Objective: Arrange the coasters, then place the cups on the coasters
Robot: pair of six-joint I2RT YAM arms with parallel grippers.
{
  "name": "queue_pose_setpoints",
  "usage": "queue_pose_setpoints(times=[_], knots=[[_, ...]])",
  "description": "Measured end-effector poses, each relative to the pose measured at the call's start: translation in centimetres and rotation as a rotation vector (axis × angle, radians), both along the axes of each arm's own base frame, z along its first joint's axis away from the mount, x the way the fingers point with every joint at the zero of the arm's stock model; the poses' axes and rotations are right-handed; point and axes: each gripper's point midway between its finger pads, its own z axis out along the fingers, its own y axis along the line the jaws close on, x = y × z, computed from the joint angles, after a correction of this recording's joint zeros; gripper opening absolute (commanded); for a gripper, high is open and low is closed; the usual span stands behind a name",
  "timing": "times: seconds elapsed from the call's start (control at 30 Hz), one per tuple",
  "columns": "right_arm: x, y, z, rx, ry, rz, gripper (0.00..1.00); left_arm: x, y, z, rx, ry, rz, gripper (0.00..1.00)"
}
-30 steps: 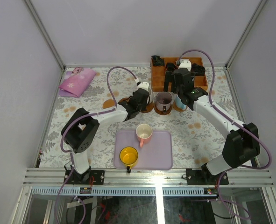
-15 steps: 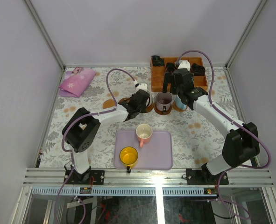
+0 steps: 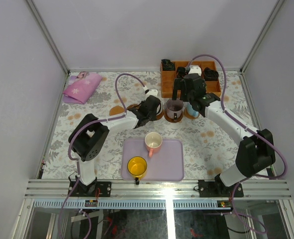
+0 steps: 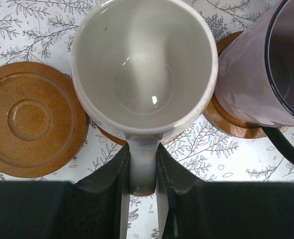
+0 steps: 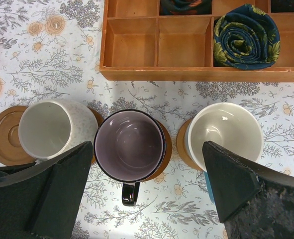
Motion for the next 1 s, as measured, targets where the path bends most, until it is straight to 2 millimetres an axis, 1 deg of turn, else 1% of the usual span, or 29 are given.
queue_pose_setpoints(times=[0.07,0.17,0.4,1.0], knots=[[0.0,0.0,0.0,0.0,0.001,0.0,0.99,0.0,-0.1,0.0,-0.002,0.002,-0.003,0.09],[0.1,0.1,-0.3,0.0,0.008,-0.001,0.99,-0.1,-0.1,0.0,-0.001,0.006,-0.004,0.11],[0.1,0.6,-0.7,0.018,0.023,0.011,0.99,-0.4,-0.1,0.0,0.002,0.028,-0.006,0.11],[0.1,1.3,-0.7,0.061,0.035,0.015,0.99,-0.9,-0.2,0.0,0.015,0.047,-0.009,0.13]])
